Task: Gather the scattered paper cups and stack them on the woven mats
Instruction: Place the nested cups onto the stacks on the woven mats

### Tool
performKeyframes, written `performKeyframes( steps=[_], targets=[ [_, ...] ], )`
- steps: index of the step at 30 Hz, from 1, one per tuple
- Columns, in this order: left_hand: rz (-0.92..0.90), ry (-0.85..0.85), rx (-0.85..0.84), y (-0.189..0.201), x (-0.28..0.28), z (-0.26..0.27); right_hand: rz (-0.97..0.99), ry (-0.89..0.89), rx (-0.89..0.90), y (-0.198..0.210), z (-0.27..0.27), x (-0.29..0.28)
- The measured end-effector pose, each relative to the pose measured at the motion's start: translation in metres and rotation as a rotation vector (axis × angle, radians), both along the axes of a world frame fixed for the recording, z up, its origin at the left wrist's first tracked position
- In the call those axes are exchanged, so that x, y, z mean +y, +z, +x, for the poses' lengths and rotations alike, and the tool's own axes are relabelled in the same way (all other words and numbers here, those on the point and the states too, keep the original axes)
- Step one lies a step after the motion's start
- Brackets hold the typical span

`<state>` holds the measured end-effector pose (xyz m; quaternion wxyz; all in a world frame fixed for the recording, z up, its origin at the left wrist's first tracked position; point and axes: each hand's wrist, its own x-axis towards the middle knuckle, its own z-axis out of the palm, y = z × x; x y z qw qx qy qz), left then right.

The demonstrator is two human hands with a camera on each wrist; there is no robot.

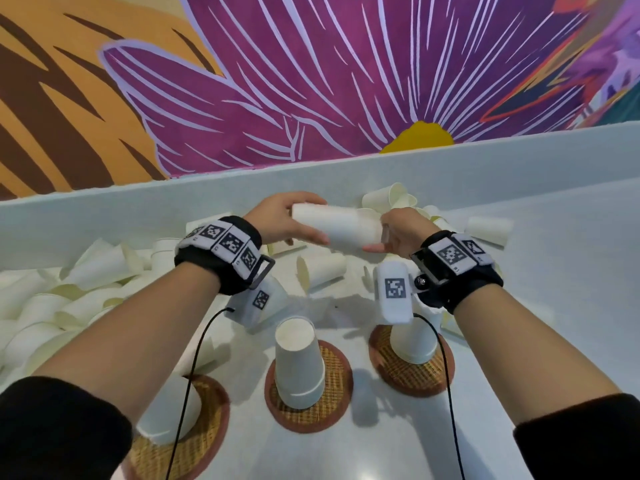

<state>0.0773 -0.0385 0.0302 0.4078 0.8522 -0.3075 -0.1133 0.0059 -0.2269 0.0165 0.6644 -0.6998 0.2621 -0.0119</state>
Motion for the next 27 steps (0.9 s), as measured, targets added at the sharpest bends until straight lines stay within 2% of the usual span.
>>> performKeyframes(
  steps=[1,4,10,12,15,18,22,24,27],
  targets=[
    [-0.014,-0.005,-0.004,0.006,-0.005,-0.006,-0.040,0.044,-0.006,-0.002,-0.004,-0.005],
    [-0.014,-0.023,-0.062,0.020,-0.026,-0.027,-0.040,0.024,0.036,0.003,-0.018,-0.014],
    [0.056,-0.069,-0.237,0.032,-0.078,-0.064,-0.407,0.133,0.273,0.008,-0.055,-0.037],
    [0.075,-0.083,-0.250,0.029,-0.093,-0.074,-0.443,0.112,0.284,0.005,-0.067,-0.050],
    [0.169,-0.129,-0.273,0.019,-0.115,-0.088,-0.438,0.106,0.281,-0.005,-0.084,-0.064],
    [0.343,-0.252,-0.322,0.003,-0.132,-0.105,-0.454,0.145,0.322,-0.019,-0.099,-0.068],
    [0.668,-0.383,-0.265,-0.052,-0.145,-0.116,-0.449,0.212,0.435,-0.046,-0.106,-0.073],
    [0.710,-0.394,-0.259,-0.074,-0.145,-0.117,-0.427,0.241,0.476,-0.056,-0.108,-0.073],
    [0.686,-0.419,-0.268,-0.075,-0.145,-0.113,-0.367,0.176,0.457,-0.068,-0.106,-0.080]
  ],
)
